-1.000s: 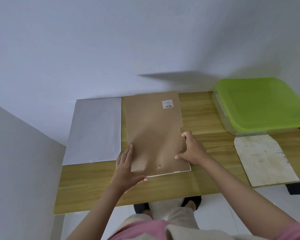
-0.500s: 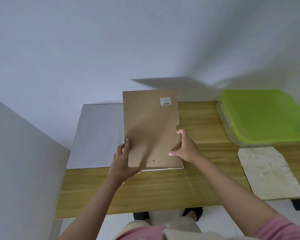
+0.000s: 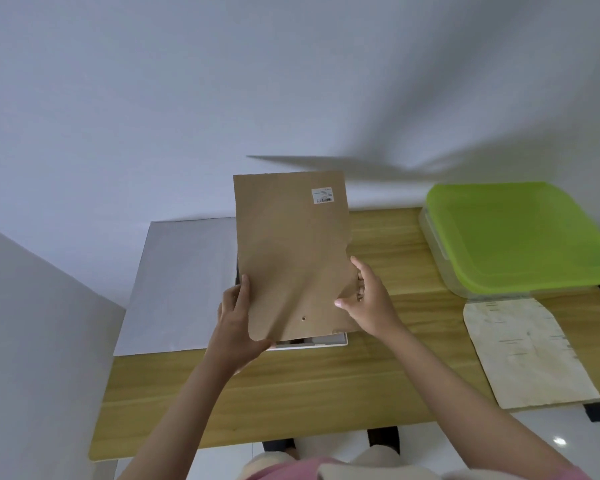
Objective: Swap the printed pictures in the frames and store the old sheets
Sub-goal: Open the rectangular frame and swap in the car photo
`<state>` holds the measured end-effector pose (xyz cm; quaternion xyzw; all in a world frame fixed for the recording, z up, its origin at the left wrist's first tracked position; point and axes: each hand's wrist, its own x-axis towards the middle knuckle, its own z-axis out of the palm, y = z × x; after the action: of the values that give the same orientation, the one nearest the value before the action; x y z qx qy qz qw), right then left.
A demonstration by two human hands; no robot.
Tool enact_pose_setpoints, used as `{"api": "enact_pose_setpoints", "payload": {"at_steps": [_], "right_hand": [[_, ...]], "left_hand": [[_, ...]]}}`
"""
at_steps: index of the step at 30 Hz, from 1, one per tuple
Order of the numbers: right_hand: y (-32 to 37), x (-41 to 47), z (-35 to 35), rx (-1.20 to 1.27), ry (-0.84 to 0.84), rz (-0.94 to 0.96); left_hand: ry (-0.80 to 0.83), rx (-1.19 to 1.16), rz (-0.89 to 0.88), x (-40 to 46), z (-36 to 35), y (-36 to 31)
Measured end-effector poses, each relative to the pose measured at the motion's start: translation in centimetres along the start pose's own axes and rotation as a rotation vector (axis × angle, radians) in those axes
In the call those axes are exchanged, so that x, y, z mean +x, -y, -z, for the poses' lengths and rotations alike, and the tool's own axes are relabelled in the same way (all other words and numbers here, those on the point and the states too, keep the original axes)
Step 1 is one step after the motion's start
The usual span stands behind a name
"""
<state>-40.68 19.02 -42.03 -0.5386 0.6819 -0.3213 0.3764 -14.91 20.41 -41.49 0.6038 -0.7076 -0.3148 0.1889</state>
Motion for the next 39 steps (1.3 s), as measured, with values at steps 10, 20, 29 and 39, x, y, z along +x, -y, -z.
{"api": "enact_pose_setpoints", "payload": {"at_steps": [10,20,29,39], "right_hand": [[-6.9,-2.8,9.9,0.045,-0.094,-0.166],[-11.1,-3.2,13.7,-0.050,-0.107,-0.143],[-13.5,-3.3,13.4,-0.171,0.090,-0.094],[-14.4,-3.1,13.1,-0.276,0.123,-0.058]], "left_hand": [[0.171,-0.021,0.056,-0.3,-8.3,-9.8],[0.138,0.008,0.102,0.2,-13.7,-13.2],[0.057,0.075,0.171,-0.1,-16.9,-13.9],[0.051,0.059,0.178,-0.3,-18.5,-14.1]]}}
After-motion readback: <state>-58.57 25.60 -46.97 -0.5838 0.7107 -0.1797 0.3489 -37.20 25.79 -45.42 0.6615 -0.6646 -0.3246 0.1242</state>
